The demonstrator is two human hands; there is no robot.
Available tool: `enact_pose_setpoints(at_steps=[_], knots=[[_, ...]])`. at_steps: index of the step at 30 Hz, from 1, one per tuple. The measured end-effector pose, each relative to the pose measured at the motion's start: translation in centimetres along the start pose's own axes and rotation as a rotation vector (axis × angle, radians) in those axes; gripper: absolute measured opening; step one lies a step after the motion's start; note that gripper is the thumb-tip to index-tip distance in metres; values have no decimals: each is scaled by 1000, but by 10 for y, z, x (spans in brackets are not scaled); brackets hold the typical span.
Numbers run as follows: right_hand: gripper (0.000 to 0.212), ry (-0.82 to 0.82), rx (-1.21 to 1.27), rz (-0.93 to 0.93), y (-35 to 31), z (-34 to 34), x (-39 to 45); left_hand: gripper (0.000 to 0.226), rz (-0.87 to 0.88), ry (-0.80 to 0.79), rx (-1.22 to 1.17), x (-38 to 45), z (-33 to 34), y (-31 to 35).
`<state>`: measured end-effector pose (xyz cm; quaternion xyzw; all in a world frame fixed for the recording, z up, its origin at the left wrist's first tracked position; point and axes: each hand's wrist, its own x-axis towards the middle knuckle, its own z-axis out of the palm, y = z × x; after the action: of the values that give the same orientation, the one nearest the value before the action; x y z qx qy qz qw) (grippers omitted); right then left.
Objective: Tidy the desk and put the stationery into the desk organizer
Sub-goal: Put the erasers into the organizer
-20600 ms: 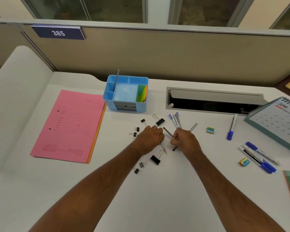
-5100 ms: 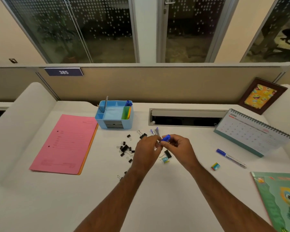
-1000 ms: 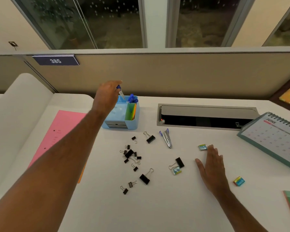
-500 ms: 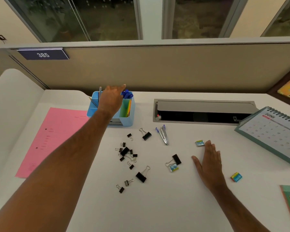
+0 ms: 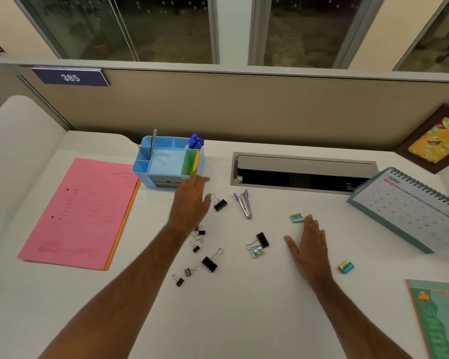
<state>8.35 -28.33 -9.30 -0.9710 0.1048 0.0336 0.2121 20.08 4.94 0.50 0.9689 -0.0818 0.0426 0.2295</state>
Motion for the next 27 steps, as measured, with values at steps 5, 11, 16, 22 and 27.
enact_pose_setpoints(at_steps=[5, 11, 16, 22, 27], knots=[[85, -34, 43, 25, 0, -8, -12, 40, 7, -74, -33, -55, 34, 26], [81, -66, 105, 46, 6, -21, -42, 37, 72, -177, -46, -90, 61, 69], [56, -70, 217, 17, 14, -33, -59, 34, 58, -238, -50, -109, 76, 85], [38, 72, 151, -77, 35, -53, -71, 31, 73, -289, -10, -123, 92, 93], [46, 127, -34, 90, 62, -67, -75, 36, 119, -323, 41, -127, 100, 97]])
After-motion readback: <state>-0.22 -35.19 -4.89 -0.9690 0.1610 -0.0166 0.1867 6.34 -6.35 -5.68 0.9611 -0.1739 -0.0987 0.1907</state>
